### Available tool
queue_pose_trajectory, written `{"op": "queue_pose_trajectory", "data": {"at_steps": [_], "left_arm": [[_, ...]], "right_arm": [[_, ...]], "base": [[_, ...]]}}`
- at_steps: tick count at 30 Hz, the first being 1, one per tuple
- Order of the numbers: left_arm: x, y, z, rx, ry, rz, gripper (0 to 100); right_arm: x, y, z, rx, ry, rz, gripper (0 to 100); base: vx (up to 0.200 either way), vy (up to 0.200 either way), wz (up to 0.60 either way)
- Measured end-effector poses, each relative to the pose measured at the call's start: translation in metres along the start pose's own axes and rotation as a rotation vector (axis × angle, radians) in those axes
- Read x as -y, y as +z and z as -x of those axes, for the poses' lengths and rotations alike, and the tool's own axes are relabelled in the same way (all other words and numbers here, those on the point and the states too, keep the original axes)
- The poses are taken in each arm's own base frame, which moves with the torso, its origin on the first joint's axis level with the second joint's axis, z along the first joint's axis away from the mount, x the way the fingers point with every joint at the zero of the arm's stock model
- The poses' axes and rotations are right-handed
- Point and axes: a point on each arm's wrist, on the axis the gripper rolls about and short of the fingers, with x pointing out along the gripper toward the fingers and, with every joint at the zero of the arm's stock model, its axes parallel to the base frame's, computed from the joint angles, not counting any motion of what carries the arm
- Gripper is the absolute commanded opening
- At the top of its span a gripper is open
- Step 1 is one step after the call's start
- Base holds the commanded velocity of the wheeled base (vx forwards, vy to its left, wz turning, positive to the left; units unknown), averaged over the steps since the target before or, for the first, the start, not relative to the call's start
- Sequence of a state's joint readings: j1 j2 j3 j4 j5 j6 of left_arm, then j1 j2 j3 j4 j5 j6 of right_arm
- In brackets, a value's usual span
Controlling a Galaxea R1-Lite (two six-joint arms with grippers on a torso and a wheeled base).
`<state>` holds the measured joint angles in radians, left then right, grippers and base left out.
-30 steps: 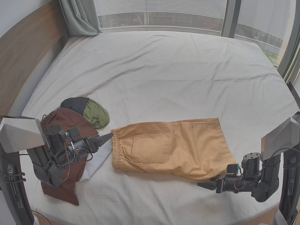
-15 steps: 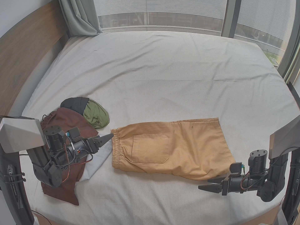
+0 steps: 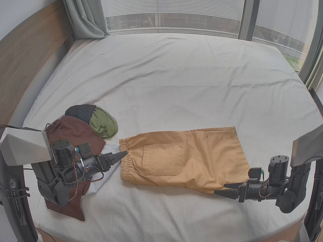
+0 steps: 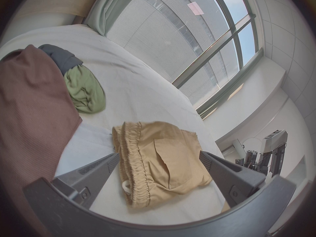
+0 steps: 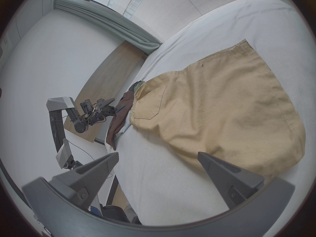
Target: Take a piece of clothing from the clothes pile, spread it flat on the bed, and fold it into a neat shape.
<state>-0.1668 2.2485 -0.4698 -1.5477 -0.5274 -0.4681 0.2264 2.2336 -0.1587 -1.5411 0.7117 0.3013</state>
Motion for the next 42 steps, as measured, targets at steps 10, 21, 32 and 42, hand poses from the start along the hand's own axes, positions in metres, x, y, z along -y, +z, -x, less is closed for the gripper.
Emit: {"op": "queue_pose_trajectory", "data": {"at_steps": [10, 21, 32, 42], "left_arm": [[-0.003, -0.015, -0.006, -0.050, 0.004, 0.021, 100], [-0.012, -0.032, -0.013, -0.099, 0.017, 0.045, 100], [-0.018, -0.047, -0.021, -0.139, 0.024, 0.061, 100], [-0.022, -0.056, -0.029, -0.158, 0.023, 0.091, 100]], "right_arm": [[0.002, 0.002, -0.002, 0.015, -0.024, 0.004, 100], [0.002, 0.001, -0.003, 0.010, -0.022, 0.003, 100], [0.002, 0.000, -0.004, 0.006, -0.021, 0.002, 100], [0.002, -0.001, -0.005, 0.000, -0.021, -0.001, 100]], "base": [[0.000, 0.000, 0.00], [0.000, 0.000, 0.00], [0.000, 0.000, 0.00], [0.000, 0.000, 0.00]]}}
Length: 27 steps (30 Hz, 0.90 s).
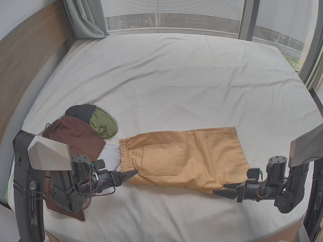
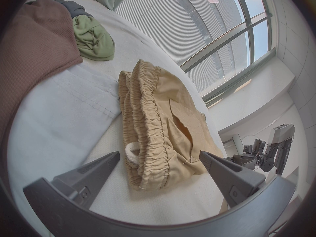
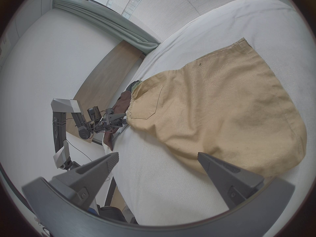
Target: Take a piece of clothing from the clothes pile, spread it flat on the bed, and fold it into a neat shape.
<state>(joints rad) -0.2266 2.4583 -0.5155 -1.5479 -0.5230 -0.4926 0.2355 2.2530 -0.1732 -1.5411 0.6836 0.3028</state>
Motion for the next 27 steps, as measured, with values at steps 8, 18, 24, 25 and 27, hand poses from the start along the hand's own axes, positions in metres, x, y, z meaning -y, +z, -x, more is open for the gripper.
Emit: {"op": "queue_pose_trajectory", "data": {"at_steps": [8, 18, 24, 25, 27], "left_arm": [[-0.001, -0.004, -0.006, -0.008, -0.001, 0.031, 100], [0.005, -0.001, -0.013, 0.044, 0.040, 0.203, 100], [0.016, 0.005, -0.023, 0.142, 0.098, 0.274, 100], [0.019, 0.005, -0.025, 0.148, 0.095, 0.275, 100], [0.022, 0.005, -0.028, 0.151, 0.087, 0.273, 100]], "right_arm": [[0.001, -0.001, -0.001, -0.002, -0.001, -0.001, 100], [0.001, -0.001, -0.001, -0.006, -0.002, -0.004, 100], [0.002, -0.002, -0.001, -0.006, -0.002, -0.004, 100], [0.002, -0.002, -0.001, -0.007, -0.002, -0.005, 100], [0.002, -0.002, -0.001, -0.007, -0.002, -0.005, 100]], "base": [[0.000, 0.000, 0.00], [0.000, 0.000, 0.00], [0.000, 0.000, 0.00], [0.000, 0.000, 0.00], [0.000, 0.000, 0.00]]}}
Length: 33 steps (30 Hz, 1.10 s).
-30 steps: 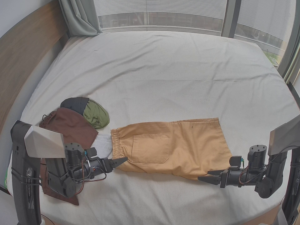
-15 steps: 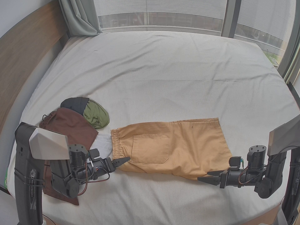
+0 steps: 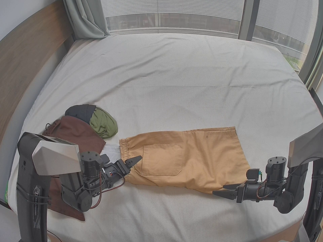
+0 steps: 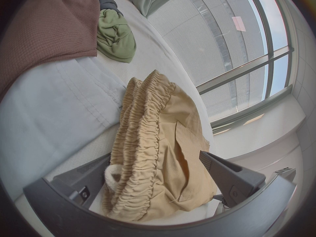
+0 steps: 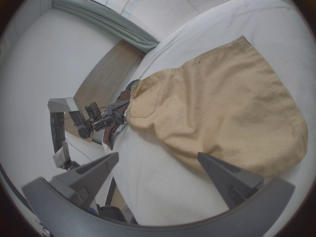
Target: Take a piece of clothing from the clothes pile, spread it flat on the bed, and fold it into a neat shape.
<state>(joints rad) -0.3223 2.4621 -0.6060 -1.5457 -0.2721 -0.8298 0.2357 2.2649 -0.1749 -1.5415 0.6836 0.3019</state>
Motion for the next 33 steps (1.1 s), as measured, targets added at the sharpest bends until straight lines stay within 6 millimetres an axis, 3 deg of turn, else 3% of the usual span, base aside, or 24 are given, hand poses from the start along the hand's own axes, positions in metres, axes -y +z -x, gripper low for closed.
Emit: {"op": "queue_pose_trajectory", "data": {"at_steps": [17, 18, 33], "left_arm": [[0.0033, -0.0018, -0.0016, -0.003, -0.011, -0.008, 100], [0.0033, -0.0018, -0.0015, -0.004, -0.011, -0.008, 0], [-0.0015, -0.0035, -0.0009, -0.008, 0.004, -0.005, 0]], "right_arm": [[0.0016, -0.0010, -0.0015, -0.004, -0.001, -0.004, 100], [0.0017, -0.0011, -0.0016, -0.005, -0.001, -0.004, 100], [0.0026, -0.0019, -0.0023, -0.008, -0.002, -0.006, 100]], "base": [[0.000, 0.000, 0.00], [0.000, 0.000, 0.00], [0.000, 0.000, 0.00]]}}
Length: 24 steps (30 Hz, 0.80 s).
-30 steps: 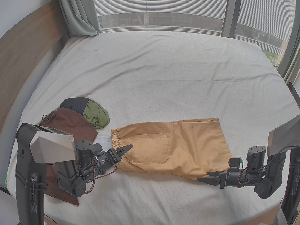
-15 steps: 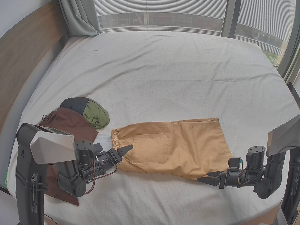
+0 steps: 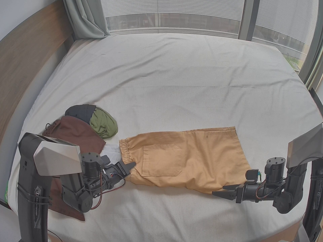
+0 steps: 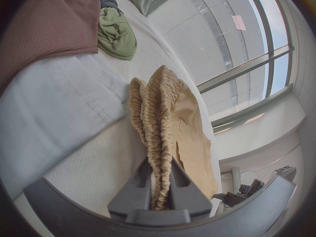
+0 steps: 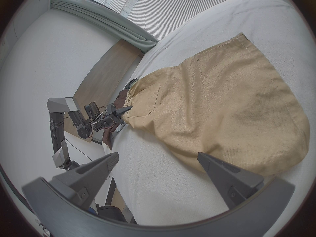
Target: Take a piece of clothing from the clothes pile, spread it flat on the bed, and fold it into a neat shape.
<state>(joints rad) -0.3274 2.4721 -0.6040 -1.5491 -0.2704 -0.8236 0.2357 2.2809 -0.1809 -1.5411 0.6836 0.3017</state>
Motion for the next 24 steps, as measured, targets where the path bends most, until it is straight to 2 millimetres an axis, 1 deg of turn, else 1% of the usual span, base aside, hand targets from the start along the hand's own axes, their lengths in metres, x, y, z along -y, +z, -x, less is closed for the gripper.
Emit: {"op": "queue_pose_trajectory", "data": {"at_steps": [14, 19, 24], "left_arm": [[0.003, 0.001, 0.003, 0.001, -0.001, -0.003, 0], [0.004, 0.003, 0.007, 0.002, -0.003, -0.033, 0], [0.001, 0.005, 0.012, -0.003, 0.007, -0.084, 0]], "right_arm": [[0.000, 0.000, 0.000, 0.000, 0.000, 0.001, 100], [0.000, 0.000, 0.000, 0.000, 0.000, 0.001, 100], [0.000, 0.000, 0.000, 0.001, 0.000, 0.002, 100]], "base": [[0.000, 0.000, 0.00], [0.000, 0.000, 0.00], [0.000, 0.000, 0.00]]}}
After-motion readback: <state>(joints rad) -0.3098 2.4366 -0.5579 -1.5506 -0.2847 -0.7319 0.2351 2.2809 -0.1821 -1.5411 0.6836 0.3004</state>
